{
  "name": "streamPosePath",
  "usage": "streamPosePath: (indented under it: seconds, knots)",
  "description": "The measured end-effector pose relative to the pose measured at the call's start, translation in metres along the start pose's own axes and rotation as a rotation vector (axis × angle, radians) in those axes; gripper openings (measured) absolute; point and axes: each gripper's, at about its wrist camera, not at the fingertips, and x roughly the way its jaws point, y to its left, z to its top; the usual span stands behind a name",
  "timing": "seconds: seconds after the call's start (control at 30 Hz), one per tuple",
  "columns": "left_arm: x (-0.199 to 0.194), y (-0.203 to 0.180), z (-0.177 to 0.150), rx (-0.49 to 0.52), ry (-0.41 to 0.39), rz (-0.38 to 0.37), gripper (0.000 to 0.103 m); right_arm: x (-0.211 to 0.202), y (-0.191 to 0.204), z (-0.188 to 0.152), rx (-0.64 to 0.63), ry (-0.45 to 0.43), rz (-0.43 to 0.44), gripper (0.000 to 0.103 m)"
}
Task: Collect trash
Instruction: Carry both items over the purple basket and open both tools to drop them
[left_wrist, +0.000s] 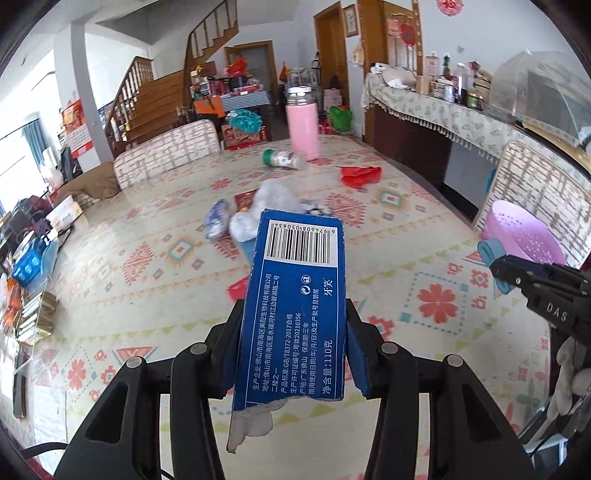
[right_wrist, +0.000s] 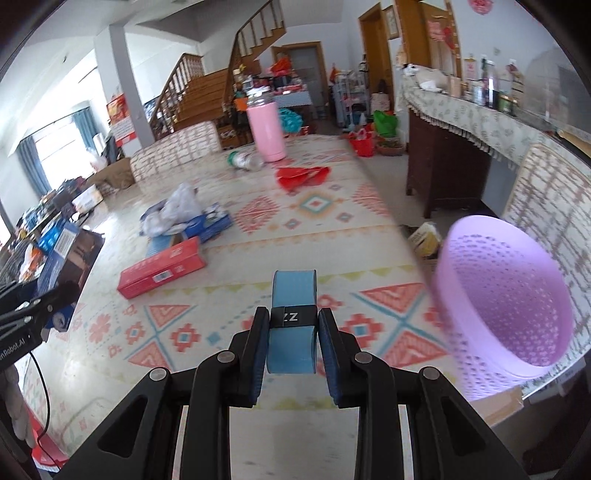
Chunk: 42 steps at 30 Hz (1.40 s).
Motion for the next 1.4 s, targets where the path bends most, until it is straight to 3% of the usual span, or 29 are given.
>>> streamPosePath:
  seconds: [0.17, 0.37, 0.63, 0.9, 1.03, 1.17, 1.27, 1.4]
  knots:
    - [0.004, -0.025, 0.006, 0.034, 0.011, -0.048, 0.047, -0.011, -0.028, 0.0, 0.031, -0.021, -0.028, 0.029]
    - [0.017, -0.066, 0.028, 0.059, 0.043, -0.183, 0.047, -0.025, -0.07, 0.006, 0.078, -0.056, -0.069, 0.029]
    - [0.052, -0.158, 0.077, 0.092, 0.089, -0.41, 0.047, -0.045, -0.151, 0.013, 0.169, -0.094, -0.167, 0.029]
    - [0.082, -0.244, 0.114, 0.139, 0.132, -0.562, 0.047, -0.041, -0.228, 0.017, 0.276, -0.08, -0.213, 0.029]
    - [0.092, -0.269, 0.125, 0.163, 0.116, -0.598, 0.048, -0.032, -0.249, 0.018, 0.308, -0.071, -0.21, 0.029]
    - [0.098, -0.272, 0.131, 0.155, 0.113, -0.601, 0.069, -0.026, -0.259, 0.02, 0.327, -0.085, -0.205, 0.034]
    - [0.097, -0.262, 0.128, 0.148, 0.117, -0.592, 0.069, -0.024, -0.261, 0.021, 0.351, -0.093, -0.187, 0.05]
    - [0.087, -0.235, 0.116, 0.171, 0.092, -0.52, 0.069, -0.024, -0.253, 0.022, 0.34, -0.096, -0.174, 0.052]
